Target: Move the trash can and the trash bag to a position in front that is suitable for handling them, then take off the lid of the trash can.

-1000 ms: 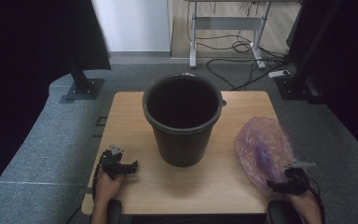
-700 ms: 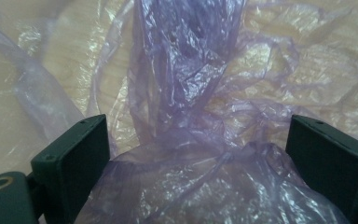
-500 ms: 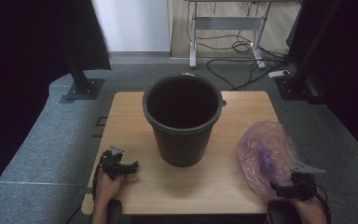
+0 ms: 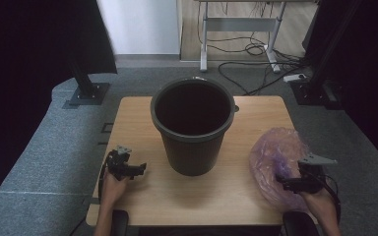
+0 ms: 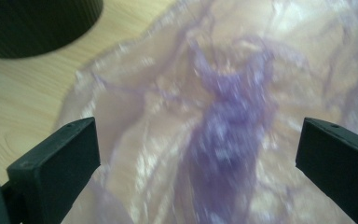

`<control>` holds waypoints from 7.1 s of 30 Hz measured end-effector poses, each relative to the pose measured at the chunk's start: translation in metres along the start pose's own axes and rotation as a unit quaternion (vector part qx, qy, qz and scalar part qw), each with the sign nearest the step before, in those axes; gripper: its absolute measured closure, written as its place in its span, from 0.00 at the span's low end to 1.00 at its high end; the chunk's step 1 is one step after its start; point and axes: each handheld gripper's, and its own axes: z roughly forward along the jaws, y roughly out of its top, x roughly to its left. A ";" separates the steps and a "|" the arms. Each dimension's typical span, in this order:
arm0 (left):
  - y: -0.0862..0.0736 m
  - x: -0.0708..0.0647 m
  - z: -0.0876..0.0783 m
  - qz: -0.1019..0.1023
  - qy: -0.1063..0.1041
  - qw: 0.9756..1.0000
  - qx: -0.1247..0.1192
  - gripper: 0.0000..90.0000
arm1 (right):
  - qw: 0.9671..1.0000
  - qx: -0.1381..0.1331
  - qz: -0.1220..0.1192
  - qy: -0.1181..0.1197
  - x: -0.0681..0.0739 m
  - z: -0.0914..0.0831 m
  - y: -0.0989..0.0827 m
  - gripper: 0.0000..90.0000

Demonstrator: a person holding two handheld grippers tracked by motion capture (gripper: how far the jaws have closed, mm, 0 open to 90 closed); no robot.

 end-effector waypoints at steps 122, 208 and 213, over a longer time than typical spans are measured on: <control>0.012 -0.048 0.001 0.078 -0.075 0.994 -0.006 0.00 | 0.998 -0.018 -0.024 0.047 0.027 0.042 0.052 0.00; 0.152 -0.038 -0.065 0.135 -0.107 0.972 0.157 0.00 | 0.998 0.034 0.032 -0.034 -0.040 0.067 -0.066 0.00; 0.171 -0.039 -0.078 0.134 -0.097 0.971 0.171 0.01 | 0.998 0.034 0.032 -0.034 -0.040 0.067 -0.066 0.00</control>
